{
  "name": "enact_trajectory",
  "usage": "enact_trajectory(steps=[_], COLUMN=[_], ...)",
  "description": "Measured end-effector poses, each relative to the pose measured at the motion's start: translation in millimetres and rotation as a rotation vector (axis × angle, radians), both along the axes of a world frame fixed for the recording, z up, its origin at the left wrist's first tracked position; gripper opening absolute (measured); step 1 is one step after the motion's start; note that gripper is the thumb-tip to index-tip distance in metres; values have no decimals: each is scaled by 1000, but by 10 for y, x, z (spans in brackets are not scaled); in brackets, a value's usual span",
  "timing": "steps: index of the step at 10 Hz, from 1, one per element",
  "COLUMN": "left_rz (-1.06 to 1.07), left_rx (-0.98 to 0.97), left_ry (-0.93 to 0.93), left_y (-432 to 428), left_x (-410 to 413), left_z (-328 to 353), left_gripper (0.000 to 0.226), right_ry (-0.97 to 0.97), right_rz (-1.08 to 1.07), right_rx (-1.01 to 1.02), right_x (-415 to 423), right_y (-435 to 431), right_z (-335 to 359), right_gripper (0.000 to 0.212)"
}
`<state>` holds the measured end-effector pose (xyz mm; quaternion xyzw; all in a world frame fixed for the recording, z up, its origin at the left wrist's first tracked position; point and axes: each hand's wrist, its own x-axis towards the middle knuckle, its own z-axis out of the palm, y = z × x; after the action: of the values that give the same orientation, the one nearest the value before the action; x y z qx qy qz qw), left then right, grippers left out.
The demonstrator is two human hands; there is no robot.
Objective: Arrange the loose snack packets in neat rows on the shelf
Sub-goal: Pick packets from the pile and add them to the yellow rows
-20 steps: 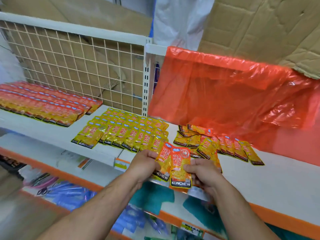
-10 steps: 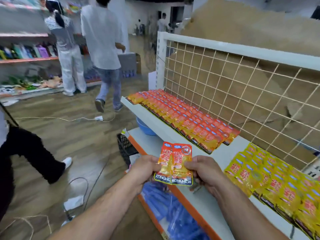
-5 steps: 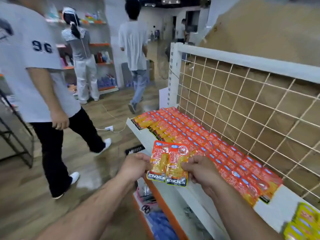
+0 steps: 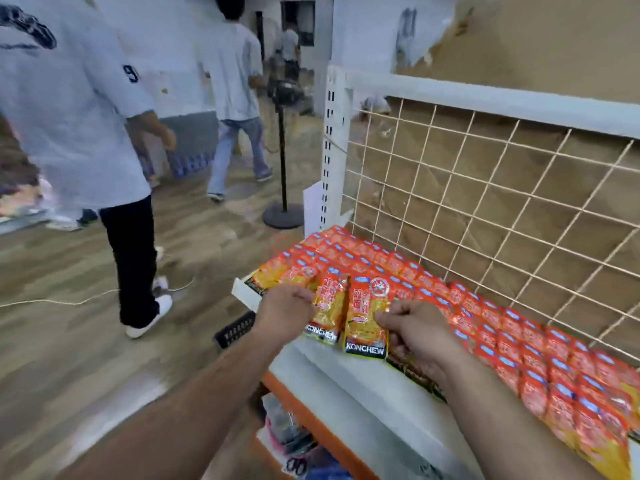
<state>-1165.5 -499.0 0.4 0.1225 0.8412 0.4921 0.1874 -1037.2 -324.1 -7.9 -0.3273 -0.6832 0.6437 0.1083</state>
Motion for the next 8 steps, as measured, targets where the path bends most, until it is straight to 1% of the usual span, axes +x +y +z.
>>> enact_trajectory(steps=[1,2,3,4,5,6,7,8], left_rz=[-128,-302,-385,-407,-469,-492,-509,-523], left_rx=[-76,-198,-279,-370,-383,-390,-370,-373], left_ry=[69,246,376,490,509,544,563,578], left_y=[35,84,76,-23,-43,-61,-84,-116], left_x=[-528,-931,-1051,-1109,-1147,-1203,-1220,-1211], left_z=[-52,-210,-262,-359,-392,-411,-423,-421], left_gripper=[17,15,21,5,13,21,20,24], right_ry=[12,36,29,18,4,-43,-58,-89], right_rz=[-78,-185,-233,-289,-307,-324,-337,-341], right_rx=[28,5,-4,-16,10,23,-2,26], right_x=[-256,-412,-488,-575,-630,-698,-774,-831], right_y=[-135,-246,-319,-381,-434,-489,-545,-618], right_z=[31,54,40,-11,-22,-42,-69,-78], right_gripper=[28,28,30,34,33,27,23,22])
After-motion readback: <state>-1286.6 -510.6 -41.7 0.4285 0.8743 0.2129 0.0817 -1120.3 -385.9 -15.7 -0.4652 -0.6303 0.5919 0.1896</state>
